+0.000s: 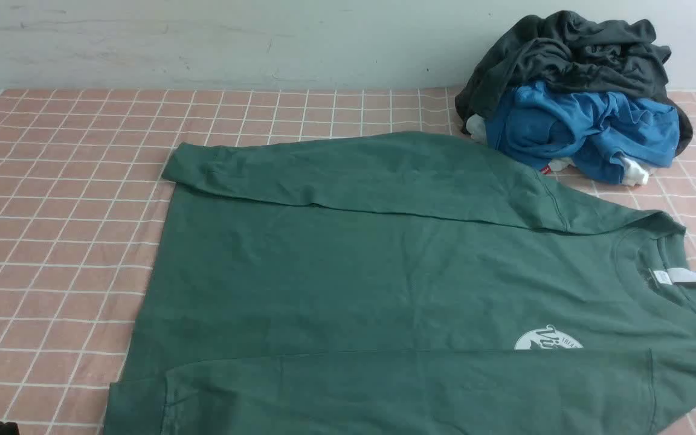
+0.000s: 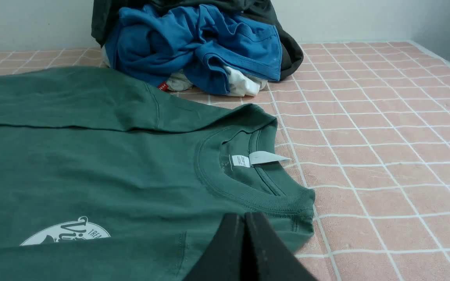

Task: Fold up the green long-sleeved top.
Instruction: Use the left arm to clamp the cuff closest to it

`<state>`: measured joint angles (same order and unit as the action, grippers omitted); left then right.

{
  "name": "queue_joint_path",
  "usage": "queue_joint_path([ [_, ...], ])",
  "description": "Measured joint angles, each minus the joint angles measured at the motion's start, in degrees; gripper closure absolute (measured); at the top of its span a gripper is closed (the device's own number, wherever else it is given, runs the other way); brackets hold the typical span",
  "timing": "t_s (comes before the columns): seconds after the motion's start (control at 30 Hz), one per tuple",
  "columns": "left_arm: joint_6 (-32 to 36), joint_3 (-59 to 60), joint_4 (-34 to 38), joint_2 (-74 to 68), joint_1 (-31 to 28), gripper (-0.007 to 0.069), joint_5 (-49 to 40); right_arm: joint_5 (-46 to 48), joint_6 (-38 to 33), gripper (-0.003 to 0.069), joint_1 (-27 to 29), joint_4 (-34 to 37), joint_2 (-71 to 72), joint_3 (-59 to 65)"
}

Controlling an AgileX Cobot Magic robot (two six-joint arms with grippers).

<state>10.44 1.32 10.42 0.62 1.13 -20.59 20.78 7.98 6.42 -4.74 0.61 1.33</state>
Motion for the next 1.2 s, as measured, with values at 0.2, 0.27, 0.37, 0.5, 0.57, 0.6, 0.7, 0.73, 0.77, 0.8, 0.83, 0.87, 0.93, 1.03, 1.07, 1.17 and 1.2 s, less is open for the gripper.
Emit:
queue_joint_path([
  [0.2,0.0,0.0,0.0,0.0,0.0,0.0627,0.0,0.0,0.0,0.0673,0.0,0.0,0.0,0.0],
  [0.27,-0.03,0.0,0.0,0.0,0.0,0.0627,0.0,0.0,0.0,0.0673,0.0,0.0,0.0,0.0],
  [0.37,-0.03,0.0,0.0,0.0,0.0,0.0627,0.0,0.0,0.0,0.0673,0.0,0.0,0.0,0.0],
  [0.5,-0.03,0.0,0.0,0.0,0.0,0.0627,0.0,0.0,0.0,0.0673,0.0,0.0,0.0,0.0],
  [0.57,-0.03,0.0,0.0,0.0,0.0,0.0627,0.0,0.0,0.0,0.0673,0.0,0.0,0.0,0.0],
  [0.6,-0.03,0.0,0.0,0.0,0.0,0.0627,0.0,0.0,0.0,0.0673,0.0,0.0,0.0,0.0],
  [0.7,-0.03,0.0,0.0,0.0,0.0,0.0627,0.0,0.0,0.0,0.0673,0.0,0.0,0.0,0.0],
  [0.73,-0.03,0.0,0.0,0.0,0.0,0.0627,0.0,0.0,0.0,0.0673,0.0,0.0,0.0,0.0],
  [0.77,-0.03,0.0,0.0,0.0,0.0,0.0627,0.0,0.0,0.0,0.0673,0.0,0.0,0.0,0.0],
  [0.8,-0.03,0.0,0.0,0.0,0.0,0.0627,0.0,0.0,0.0,0.0673,0.0,0.0,0.0,0.0],
  [0.83,-0.03,0.0,0.0,0.0,0.0,0.0627,0.0,0.0,0.0,0.0673,0.0,0.0,0.0,0.0],
  [0.87,-0.03,0.0,0.0,0.0,0.0,0.0627,0.0,0.0,0.0,0.0673,0.0,0.0,0.0,0.0],
  [0.93,0.03,0.0,-0.17,0.0,0.0,0.0627,0.0,0.0,0.0,0.0673,0.0,0.0,0.0,0.0],
  [1.03,0.08,0.0,-1.36,0.0,0.0,0.0627,0.0,0.0,0.0,0.0673,0.0,0.0,0.0,0.0],
  [1.07,0.08,0.0,-1.8,0.0,0.0,0.0627,0.0,0.0,0.0,0.0673,0.0,0.0,0.0,0.0],
  [1.17,0.57,0.0,-3.01,0.0,0.0,0.0627,0.0,0.0,-0.08,0.0673,0.0,-0.06,0.0,0.0],
  [1.2,0.58,0.0,-3.14,0.0,0.0,0.0627,0.0,0.0,-0.15,0.0673,0.0,-0.06,0.0,0.0],
])
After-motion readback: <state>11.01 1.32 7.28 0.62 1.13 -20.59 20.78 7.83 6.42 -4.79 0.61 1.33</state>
